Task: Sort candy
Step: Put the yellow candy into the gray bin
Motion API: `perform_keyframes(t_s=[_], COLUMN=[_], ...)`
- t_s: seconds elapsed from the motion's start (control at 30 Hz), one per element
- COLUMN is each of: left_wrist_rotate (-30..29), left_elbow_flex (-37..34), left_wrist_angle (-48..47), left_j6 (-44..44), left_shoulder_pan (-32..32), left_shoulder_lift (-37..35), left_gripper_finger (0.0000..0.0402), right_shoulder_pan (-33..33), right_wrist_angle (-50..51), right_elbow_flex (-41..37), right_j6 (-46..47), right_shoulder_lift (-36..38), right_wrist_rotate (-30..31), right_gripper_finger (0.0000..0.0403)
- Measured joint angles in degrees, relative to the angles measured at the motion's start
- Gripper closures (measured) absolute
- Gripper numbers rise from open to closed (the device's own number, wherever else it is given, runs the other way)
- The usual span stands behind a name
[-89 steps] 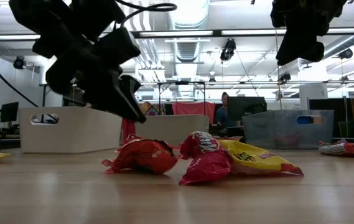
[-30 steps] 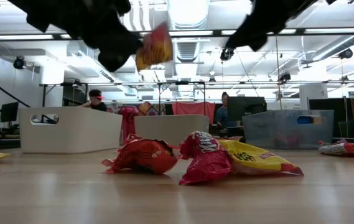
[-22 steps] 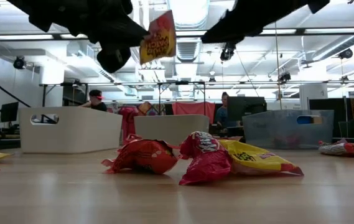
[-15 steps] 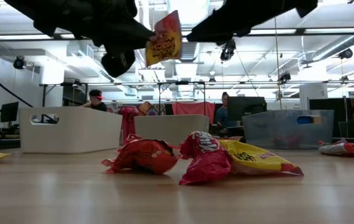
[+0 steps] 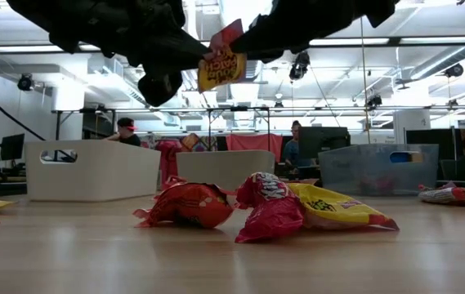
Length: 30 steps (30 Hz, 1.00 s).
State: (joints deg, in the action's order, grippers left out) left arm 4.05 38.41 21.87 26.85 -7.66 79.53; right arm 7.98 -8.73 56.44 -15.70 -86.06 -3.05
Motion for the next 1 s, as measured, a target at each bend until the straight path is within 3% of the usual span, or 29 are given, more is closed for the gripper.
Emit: perform_keyframes(t_s=[0.27,0.53,0.67,0.9,1.0], left_wrist_rotate=[-0.08,-0.06,-0.08,-0.73,-4.27], left_elbow_flex=[0.00,0.00,0.00,0.03,0.13], left_wrist_angle=[0.06,-1.51,-7.49,-19.17,-25.36], left_j6=[-1.32,-4.58,-7.45,-16.44,-21.67], left_shoulder_pan=[0.04,0.71,1.98,4.92,6.23], left_shoulder_lift=[0.04,-2.07,-4.91,-13.85,-18.15], left_gripper_finger=[0.0388,0.0348,0.0330,0.0324,0.0324], right_shoulder_pan=[-0.02,-0.77,-2.84,-11.44,-16.49], right_wrist_angle=[0.34,0.42,0.84,3.84,4.09], right_elbow_flex=[0.40,0.62,1.40,4.56,5.68], right_j6=[-0.92,1.64,4.90,13.05,18.55], right_shoulder_lift=[-0.35,-0.26,-0.03,-0.18,-0.82], right_wrist_rotate=[-0.05,-0.23,-0.14,0.05,0.12], right_gripper_finger=[0.0383,0.0393,0.0393,0.0394,0.0394])
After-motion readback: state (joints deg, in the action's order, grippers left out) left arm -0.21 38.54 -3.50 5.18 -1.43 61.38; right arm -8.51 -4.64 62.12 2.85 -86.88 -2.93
